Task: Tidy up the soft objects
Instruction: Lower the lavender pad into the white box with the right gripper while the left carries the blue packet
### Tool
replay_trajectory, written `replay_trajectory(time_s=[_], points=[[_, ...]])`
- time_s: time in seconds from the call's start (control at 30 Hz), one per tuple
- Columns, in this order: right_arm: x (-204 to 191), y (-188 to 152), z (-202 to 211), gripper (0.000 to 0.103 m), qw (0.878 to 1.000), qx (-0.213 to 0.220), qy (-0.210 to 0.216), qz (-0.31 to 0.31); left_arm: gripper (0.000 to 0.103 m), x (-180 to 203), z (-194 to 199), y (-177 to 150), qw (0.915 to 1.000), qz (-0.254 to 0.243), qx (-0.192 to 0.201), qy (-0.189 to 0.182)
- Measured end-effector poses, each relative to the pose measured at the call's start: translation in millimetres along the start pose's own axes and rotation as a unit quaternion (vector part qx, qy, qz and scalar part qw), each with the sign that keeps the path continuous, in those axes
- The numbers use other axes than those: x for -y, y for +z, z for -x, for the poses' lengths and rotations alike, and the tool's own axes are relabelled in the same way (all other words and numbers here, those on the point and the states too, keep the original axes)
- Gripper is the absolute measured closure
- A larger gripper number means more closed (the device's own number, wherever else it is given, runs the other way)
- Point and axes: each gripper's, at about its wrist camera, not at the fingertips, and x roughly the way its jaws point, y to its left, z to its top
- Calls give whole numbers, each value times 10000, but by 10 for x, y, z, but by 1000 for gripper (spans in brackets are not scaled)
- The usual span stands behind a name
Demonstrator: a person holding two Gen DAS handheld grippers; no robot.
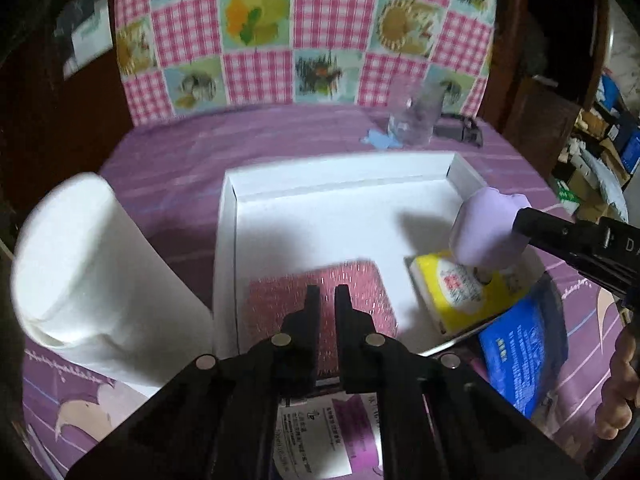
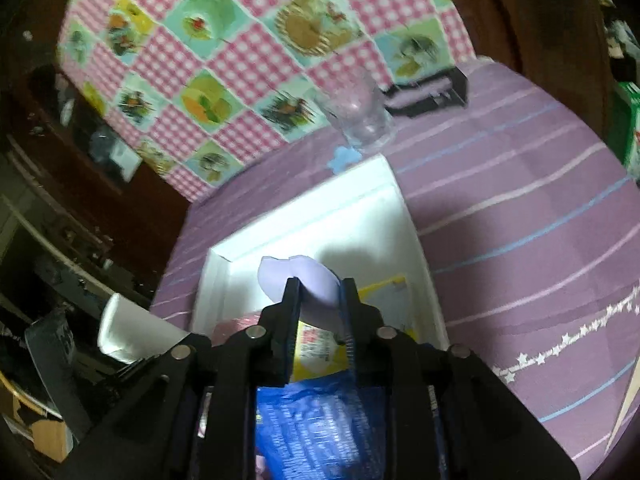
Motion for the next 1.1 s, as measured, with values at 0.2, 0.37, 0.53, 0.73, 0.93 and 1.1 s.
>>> replay_trajectory(time_s=[0.2,0.37,0.53,0.73,0.93,1.1], points=[[60,88,153,71,9997,162,128,-138,53,20,69,-24,9990,76,59,-447],[-93,163,491,42,9987,243,-57,442,42,139,253,-20,9945,-21,112,-1038],[-94,67,439,42,9888,-1021,-169,1079,42,354,218,-43,9849,-212,-530,-1635],[186,-57,172,44,9729,-1857,-476,1294,44,555,154,-125,9880,-540,-655,-1293],[372,-90,27,71,9687,-2293,-30,947,77,628,155,-153,9867,-590,-605,-1391],[327,-96,82,85,9704,-2255,170,844,94,600,181,-128,9870,-506,-564,-1419]])
